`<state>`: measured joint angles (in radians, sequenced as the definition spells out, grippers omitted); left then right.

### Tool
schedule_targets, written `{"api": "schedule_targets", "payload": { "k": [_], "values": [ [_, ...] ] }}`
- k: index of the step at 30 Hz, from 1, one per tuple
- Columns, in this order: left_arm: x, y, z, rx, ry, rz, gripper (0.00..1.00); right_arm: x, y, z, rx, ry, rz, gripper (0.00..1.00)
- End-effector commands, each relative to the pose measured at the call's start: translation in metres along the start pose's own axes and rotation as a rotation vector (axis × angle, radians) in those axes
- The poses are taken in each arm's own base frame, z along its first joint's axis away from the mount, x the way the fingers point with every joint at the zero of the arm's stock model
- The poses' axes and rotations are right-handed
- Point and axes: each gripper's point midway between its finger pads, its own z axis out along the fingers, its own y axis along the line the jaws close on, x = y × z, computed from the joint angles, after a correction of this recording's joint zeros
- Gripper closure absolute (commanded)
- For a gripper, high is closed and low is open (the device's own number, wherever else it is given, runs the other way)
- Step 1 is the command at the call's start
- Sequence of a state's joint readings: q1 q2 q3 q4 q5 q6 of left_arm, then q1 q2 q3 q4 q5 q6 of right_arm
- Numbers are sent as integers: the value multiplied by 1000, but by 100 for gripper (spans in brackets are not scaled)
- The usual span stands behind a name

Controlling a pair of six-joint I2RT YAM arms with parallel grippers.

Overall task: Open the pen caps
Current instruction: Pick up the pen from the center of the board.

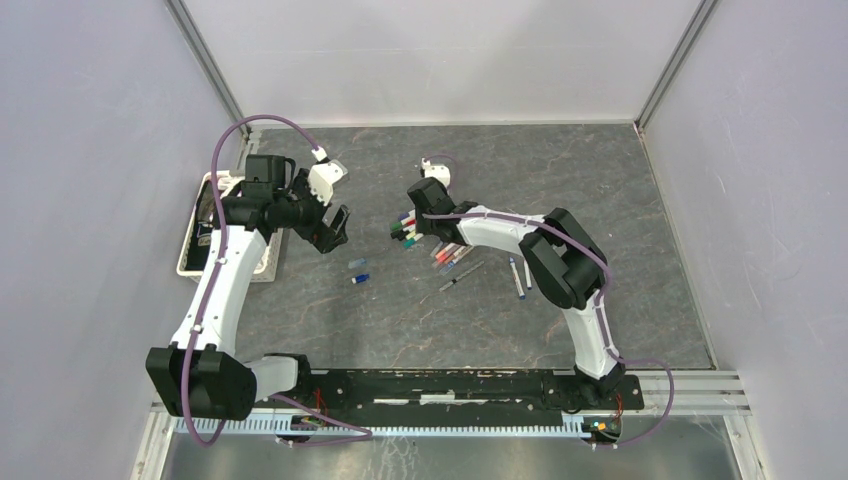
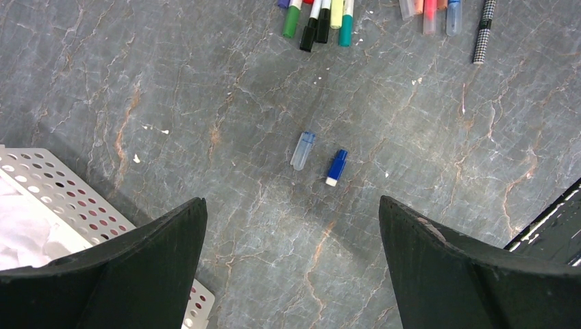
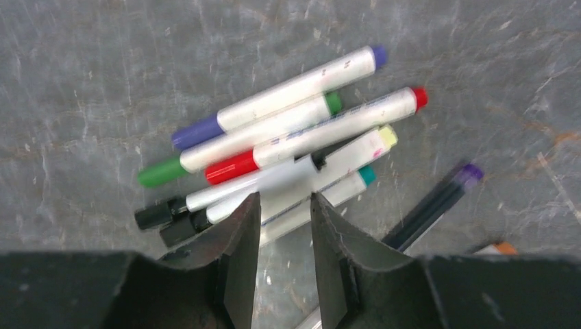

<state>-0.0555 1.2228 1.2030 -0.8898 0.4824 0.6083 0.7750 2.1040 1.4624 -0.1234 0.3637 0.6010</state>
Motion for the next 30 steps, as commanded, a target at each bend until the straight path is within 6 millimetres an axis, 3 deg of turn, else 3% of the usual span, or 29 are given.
{"api": "schedule_targets", "payload": {
  "k": [1,11,19,30],
  "values": [
    [-3,-3,-3,19,-18,44,0,6,-12,3,62,5,-22,62],
    [-3,-5,-3,23,-21,43,0,13,-21,-10,58,-1,-13,63],
    [-4,-5,-5,21,-26,42,0,-10,-5,-22,-17,-29,-45,61],
    [-4,-6,-7,18,-26,49,0,7,-6,-6,16,49,-68,62]
  ]
}}
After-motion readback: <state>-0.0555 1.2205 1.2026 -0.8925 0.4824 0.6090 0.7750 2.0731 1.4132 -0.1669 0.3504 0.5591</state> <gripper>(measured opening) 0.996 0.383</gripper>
